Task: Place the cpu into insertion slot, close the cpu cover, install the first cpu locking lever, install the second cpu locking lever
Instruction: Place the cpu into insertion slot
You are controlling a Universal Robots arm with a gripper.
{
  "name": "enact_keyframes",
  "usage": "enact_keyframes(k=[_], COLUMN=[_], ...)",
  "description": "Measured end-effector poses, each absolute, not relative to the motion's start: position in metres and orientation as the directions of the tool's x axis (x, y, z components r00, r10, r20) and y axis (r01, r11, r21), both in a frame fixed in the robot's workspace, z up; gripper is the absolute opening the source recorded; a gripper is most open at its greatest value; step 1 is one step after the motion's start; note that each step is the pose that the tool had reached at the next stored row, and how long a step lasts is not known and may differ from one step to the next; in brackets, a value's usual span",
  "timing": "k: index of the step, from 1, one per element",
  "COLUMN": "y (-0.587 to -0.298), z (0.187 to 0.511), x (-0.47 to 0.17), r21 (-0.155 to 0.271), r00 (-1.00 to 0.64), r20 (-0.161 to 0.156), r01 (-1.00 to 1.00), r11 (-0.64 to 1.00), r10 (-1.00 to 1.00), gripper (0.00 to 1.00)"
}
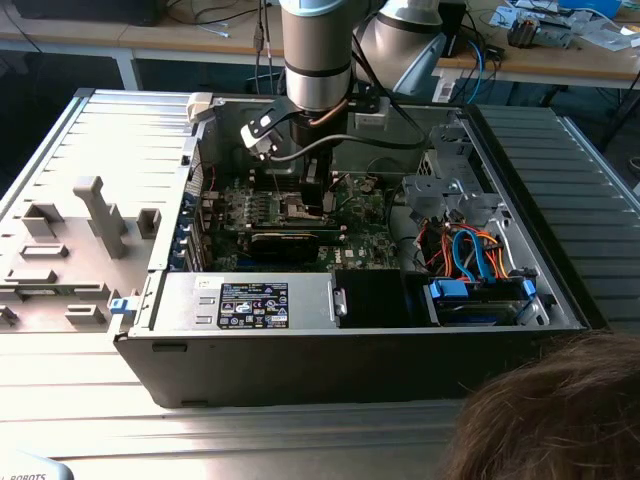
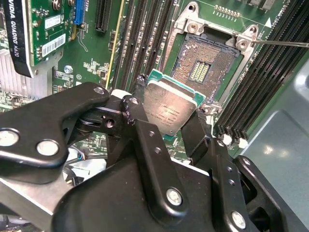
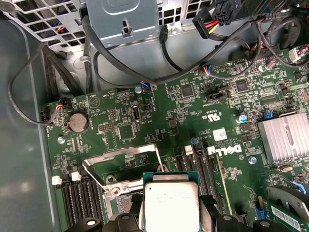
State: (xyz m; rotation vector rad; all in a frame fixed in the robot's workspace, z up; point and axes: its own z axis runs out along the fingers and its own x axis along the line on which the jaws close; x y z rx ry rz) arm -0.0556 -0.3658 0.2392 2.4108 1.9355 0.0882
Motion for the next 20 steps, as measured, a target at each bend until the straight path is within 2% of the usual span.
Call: enact_keyframes(k=[20], y=[-0.3658], z=[0.2387], x=[-0.0556], r21=[0.074], r00=[0.239], r20=[0.014], r01=[0.968], r11=[-0.239], r10=[0.971], gripper=[0.55])
